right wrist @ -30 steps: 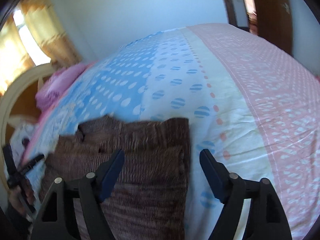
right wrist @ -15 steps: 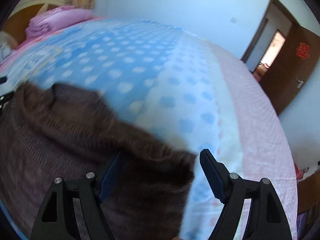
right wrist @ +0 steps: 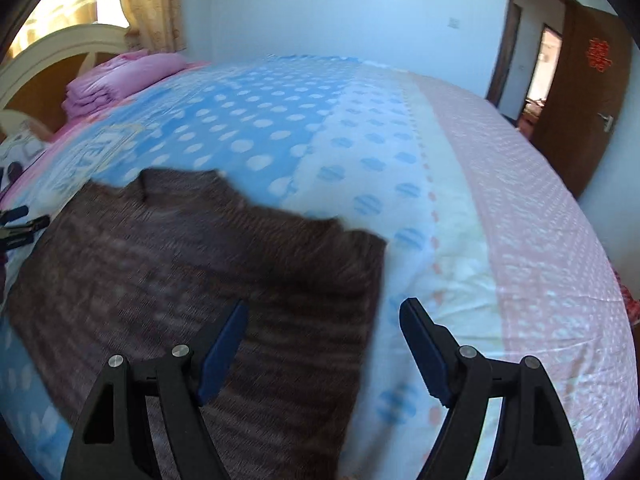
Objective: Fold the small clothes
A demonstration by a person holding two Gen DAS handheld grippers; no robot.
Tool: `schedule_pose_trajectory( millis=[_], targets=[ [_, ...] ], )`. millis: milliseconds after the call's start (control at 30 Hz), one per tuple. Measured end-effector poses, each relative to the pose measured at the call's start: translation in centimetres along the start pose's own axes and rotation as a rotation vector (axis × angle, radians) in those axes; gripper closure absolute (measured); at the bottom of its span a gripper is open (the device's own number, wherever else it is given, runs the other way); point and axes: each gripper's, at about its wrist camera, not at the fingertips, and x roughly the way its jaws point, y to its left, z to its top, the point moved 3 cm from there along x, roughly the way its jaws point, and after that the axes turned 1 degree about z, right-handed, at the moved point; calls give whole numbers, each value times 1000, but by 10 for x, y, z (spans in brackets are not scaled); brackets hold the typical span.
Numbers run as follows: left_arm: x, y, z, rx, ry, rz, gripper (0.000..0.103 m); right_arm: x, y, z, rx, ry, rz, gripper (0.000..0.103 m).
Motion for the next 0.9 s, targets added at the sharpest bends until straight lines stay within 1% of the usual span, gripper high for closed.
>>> schedule_pose_trajectory(
  millis=[33, 67, 100, 133, 167, 200, 233, 267, 300, 333, 367, 467, 533, 600, 667, 733, 767, 800, 833, 867, 900],
  targets=[
    [-4, 1, -3, -10, -2, -17, 14, 3, 6, -3, -26, 15, 21, 24],
    [-9, 0, -7, -16, -3, -36, 14, 9, 12, -4, -61, 33, 19, 24],
    [-14, -1, -10, -19, -6, -45, 14, 16, 14, -5, -100, 47, -33, 24],
    [-19, -2, -13, -22, -9, -62, 14, 22, 10, -4, -107, 56, -90, 24],
    [-27, -5, -19, -20, -13, -93, 14, 29, 3, -3, -90, 71, -130, 24],
    [-32, -6, -22, -17, -14, -112, 14, 37, -13, -1, -29, 91, -160, 24],
    [-40, -8, -29, -10, -16, -140, 14, 37, -28, 0, 41, 93, -168, 24],
    [-46, -9, -34, -6, -18, -167, 14, 34, -42, 0, 118, 84, -158, 24],
    [-54, -10, -43, -3, -22, -206, 14, 25, -55, -3, 208, 56, -100, 24],
    [-58, -9, -49, 2, -23, -226, 14, 16, -60, -6, 263, 30, -29, 24],
    [-65, -9, -59, 0, -26, -251, 14, 9, -62, -11, 287, 20, 21, 24],
    [-78, -10, -85, 33, -6, -358, 15, -15, -48, -36, 256, 29, 92, 25],
    [-85, -11, -98, 45, 2, -415, 19, -27, -35, -53, 219, 41, 137, 30],
    [-89, -15, -106, 63, 7, -460, 33, -39, -21, -72, 191, 48, 158, 30],
    [-88, -23, -108, 100, -2, -450, 36, -44, -13, -87, 185, 53, 169, 30],
    [-85, -29, -106, 112, -12, -456, 38, -47, -6, -100, 186, 55, 175, 30],
    [-83, -32, -106, 112, -6, -466, 43, -47, -4, -106, 189, 57, 177, 30],
    [-82, -35, -105, 117, -8, -475, 48, -48, -1, -112, 194, 59, 183, 30],
    [-82, -39, -104, 136, -19, -487, 57, -49, 3, -116, 195, 58, 190, 32],
    [-81, -42, -105, 157, -14, -495, 77, -50, 5, -121, 192, 58, 194, 39],
    [-80, -43, -105, 164, -8, -491, 82, -51, 8, -124, 186, 60, 195, 42]
  ],
)
